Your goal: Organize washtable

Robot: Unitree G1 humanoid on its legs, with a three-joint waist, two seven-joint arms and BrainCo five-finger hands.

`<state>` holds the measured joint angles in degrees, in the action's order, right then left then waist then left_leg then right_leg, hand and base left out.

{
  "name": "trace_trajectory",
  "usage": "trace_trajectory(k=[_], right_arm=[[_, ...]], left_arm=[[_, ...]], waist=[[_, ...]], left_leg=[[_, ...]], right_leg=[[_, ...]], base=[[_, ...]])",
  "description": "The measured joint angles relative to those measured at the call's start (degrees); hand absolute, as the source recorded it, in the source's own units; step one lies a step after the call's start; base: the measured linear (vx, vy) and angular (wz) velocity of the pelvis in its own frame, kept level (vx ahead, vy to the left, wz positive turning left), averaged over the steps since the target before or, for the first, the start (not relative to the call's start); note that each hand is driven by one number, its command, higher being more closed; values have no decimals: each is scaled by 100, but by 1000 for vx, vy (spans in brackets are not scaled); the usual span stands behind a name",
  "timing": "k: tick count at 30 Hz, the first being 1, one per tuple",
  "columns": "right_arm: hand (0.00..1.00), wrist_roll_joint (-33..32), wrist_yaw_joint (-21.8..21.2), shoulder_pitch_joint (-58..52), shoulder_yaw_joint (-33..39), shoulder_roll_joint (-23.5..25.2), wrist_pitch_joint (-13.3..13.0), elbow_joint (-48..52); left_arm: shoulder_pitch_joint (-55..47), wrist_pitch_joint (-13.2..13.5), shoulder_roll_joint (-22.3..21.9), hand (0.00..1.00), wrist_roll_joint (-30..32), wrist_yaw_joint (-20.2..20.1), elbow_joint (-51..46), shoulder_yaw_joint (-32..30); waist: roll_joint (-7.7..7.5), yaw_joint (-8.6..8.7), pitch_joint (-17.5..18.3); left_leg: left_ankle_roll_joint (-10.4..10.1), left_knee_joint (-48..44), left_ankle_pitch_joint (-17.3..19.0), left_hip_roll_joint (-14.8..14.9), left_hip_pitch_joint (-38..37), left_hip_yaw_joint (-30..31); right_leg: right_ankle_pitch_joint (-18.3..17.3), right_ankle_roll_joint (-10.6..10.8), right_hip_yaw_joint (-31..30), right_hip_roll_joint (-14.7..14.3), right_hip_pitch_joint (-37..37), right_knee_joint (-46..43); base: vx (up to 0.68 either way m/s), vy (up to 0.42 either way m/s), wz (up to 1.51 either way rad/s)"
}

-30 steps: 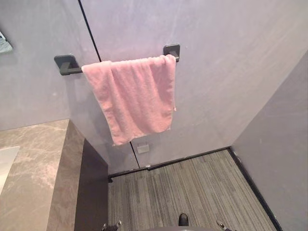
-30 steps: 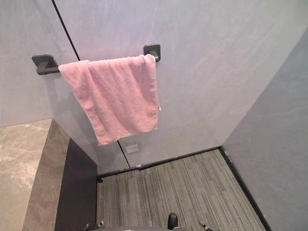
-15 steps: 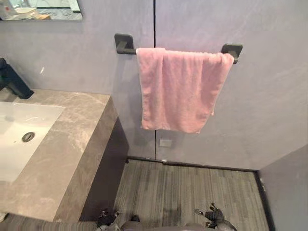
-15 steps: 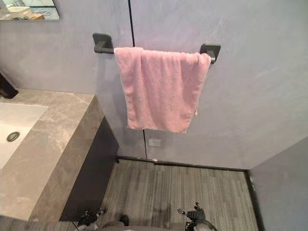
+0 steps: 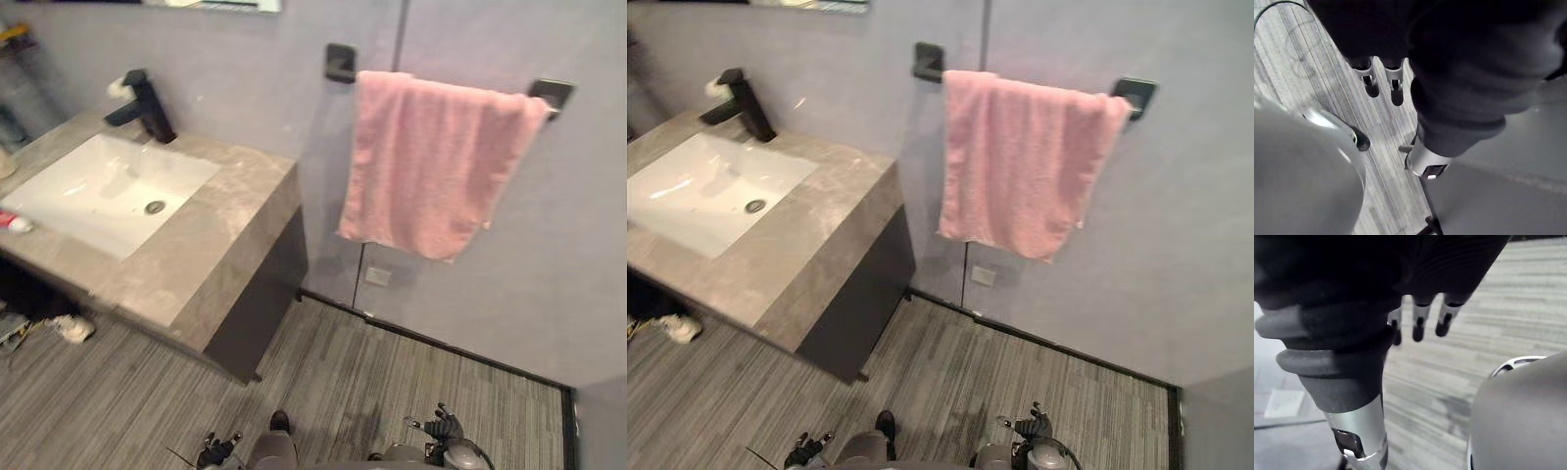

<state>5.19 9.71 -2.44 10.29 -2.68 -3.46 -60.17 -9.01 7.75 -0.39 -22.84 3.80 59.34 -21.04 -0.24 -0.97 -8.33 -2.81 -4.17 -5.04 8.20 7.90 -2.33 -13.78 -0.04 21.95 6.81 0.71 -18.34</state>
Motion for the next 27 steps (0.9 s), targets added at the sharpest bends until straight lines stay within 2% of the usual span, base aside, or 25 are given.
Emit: trace_trajectory(k=[1,2,3,4,5,6,7,8,9,10,11,12,13,14,16,20,25,26,27], right_arm=[[0,-7,1,18,70,62,0,-19],[0,-34,3,19,136,130,-1,-21],[0,-123,5,9,339,160,-11,-4],[0,-326,-2,-11,540,169,-22,107],[0,-409,-9,-23,598,169,-39,90],[0,-546,0,-65,726,197,-40,30],[0,-674,5,-97,849,234,-61,12],[0,-854,18,-188,1071,264,-61,-15],[0,-927,16,-255,1157,254,-58,-26],[0,-953,15,-440,1260,215,-56,-24],[0,-988,17,-499,1420,207,-41,-45],[0,-992,16,-511,1447,214,-25,-97],[0,-988,6,-542,1435,254,-19,-178],[0,-1009,16,-555,1447,295,-19,-194],[0,-1031,21,-558,1444,281,-20,-191],[0,-1016,82,-575,1376,283,-8,-139],[0,-1024,161,-588,1176,267,29,-121],[0,-1023,160,-587,1171,263,31,-109],[0,-1023,162,-639,1170,280,38,43]], left_arm=[[21,-9,58,0,2,-4,0,-78],[40,-29,85,0,3,-7,0,-170],[22,-71,120,0,23,0,91,-277],[-55,-115,46,0,99,-1,115,-310],[-84,-111,71,0,131,-7,97,-284],[-50,-85,136,0,227,-9,97,-265],[-23,-127,176,0,249,-4,151,-320],[-127,-255,232,0,334,-11,260,-315],[-178,-262,233,0,347,-14,287,-315],[-239,-304,186,0,458,-18,338,-310],[-225,-332,170,0,576,-38,329,-289],[-274,-337,228,0,621,-36,322,-205],[-324,-368,378,0,737,-39,332,-35],[-327,-374,462,0,794,-38,335,153],[-296,-365,512,0,907,-39,337,436],[-251,-344,626,0,1016,-5,364,719],[-227,-252,632,0,1123,33,349,794],[-225,-232,625,0,1122,41,345,792],[-217,-211,599,0,1121,61,306,794]], waist=[[2,16,-20],[-56,12,-60],[-90,17,-99],[40,73,-141],[124,96,-159],[-140,266,-110],[-99,293,-109],[-96,277,-85],[-162,293,-104],[-62,331,-53],[-51,290,-20],[-72,264,11],[-166,304,69],[-188,315,86],[-189,318,96],[-172,306,66],[-208,313,39],[-214,315,34],[-175,333,-5]], left_leg=[[63,-88,103,52,63,-258],[228,-554,237,155,244,-575],[527,-1703,507,401,492,-1245],[675,-2045,526,459,644,-1733],[705,-1829,388,352,656,-1712],[558,-1020,363,45,401,-1506],[668,-1275,676,150,347,-1739],[391,-1866,1254,349,60,-2110],[260,-1919,1359,411,-84,-2165],[19,-1557,1441,520,-309,-2154],[17,-1213,1217,245,-359,-2092],[65,-983,1117,105,-379,-2066],[132,-523,856,-203,-426,-1935],[151,39,550,-438,-550,-1814],[187,894,86,-630,-841,-1688],[196,1017,89,-746,-849,-1610],[266,1018,128,-831,-742,-1604],[267,1019,129,-834,-740,-1590],[267,1018,129,-812,-721,-1452]], right_leg=[[130,48,149,52,-60,107],[194,91,295,143,-75,126],[213,120,520,259,-155,8],[193,103,689,236,-161,-259],[22,126,493,152,-82,-229],[311,-73,343,5,-195,550],[445,115,701,64,-342,662],[543,239,1038,228,-501,711],[572,290,1164,305,-596,724],[639,422,1450,385,-684,767],[702,480,1584,518,-674,795],[776,478,1584,564,-643,872],[903,501,1593,670,-648,1062],[1081,620,1653,763,-631,1120],[1252,600,1677,792,-626,1151],[1333,612,1592,930,-554,969],[1349,578,1519,1018,-465,904],[1333,554,1513,1034,-450,836],[1217,354,1173,1038,-333,453]], base=[[22,97,80],[59,68,68],[70,35,98],[4,67,132],[-55,57,195],[-69,55,187],[-45,44,192],[1,64,125],[4,154,146],[56,230,133],[42,285,118],[13,299,89],[-27,251,72],[-29,189,73],[-103,115,48],[-109,55,9],[-107,13,-1],[-94,-5,34],[-77,-9,42]])
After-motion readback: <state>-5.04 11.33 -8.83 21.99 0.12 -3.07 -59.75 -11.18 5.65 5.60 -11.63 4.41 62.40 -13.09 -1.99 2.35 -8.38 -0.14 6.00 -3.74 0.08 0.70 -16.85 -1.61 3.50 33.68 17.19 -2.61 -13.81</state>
